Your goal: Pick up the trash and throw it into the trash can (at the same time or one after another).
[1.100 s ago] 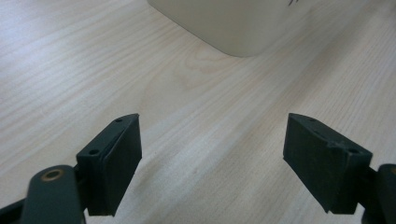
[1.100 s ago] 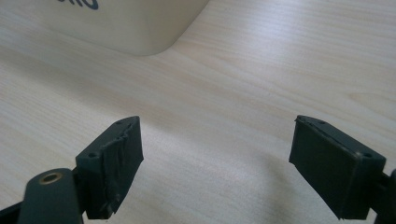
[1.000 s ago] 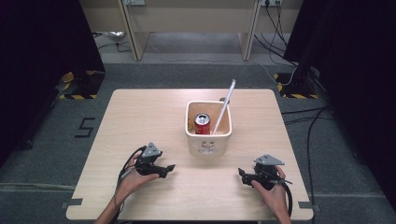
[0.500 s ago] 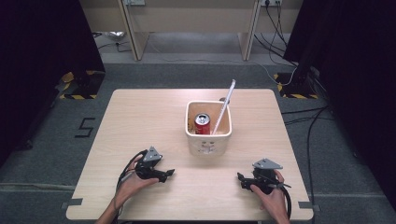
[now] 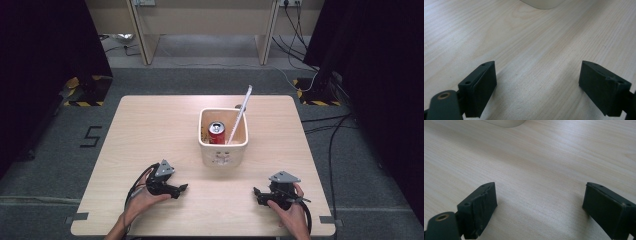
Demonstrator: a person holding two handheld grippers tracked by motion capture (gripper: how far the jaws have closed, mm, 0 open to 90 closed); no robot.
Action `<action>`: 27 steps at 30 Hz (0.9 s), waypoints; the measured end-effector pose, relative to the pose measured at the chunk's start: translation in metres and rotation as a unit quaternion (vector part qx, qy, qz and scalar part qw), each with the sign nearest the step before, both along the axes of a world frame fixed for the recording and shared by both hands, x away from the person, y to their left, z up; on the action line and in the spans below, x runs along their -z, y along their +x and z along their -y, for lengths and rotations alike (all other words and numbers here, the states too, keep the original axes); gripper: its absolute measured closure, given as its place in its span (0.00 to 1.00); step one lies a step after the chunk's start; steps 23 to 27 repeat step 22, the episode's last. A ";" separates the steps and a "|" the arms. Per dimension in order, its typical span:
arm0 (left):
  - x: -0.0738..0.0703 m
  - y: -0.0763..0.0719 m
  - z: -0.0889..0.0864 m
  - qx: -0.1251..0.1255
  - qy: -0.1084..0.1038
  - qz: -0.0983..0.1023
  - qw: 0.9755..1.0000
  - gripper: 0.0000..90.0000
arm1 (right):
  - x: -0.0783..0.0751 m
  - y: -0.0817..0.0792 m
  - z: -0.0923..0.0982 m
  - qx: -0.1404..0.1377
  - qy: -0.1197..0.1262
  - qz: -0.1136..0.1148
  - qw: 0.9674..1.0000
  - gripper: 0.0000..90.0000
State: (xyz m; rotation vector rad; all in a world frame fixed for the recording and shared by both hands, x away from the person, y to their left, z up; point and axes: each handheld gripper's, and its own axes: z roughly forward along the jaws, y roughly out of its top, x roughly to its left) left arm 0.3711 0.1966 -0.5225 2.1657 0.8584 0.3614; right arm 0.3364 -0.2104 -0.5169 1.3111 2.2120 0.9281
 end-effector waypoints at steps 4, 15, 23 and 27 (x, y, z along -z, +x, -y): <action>0.000 0.000 0.000 0.000 0.000 0.000 1.000 0.15 | 0.000 0.000 0.000 -0.002 -0.002 0.000 1.000 0.12; 0.000 0.000 0.000 0.000 0.000 0.000 1.000 0.15 | 0.000 -0.001 -0.001 -0.005 -0.004 -0.003 1.000 0.09; 0.000 0.000 0.000 0.000 0.000 0.000 1.000 0.15 | 0.000 -0.001 -0.001 -0.005 -0.004 -0.003 1.000 0.09; 0.000 0.000 0.000 0.000 0.000 0.000 1.000 0.15 | 0.000 -0.001 -0.001 -0.005 -0.004 -0.003 1.000 0.09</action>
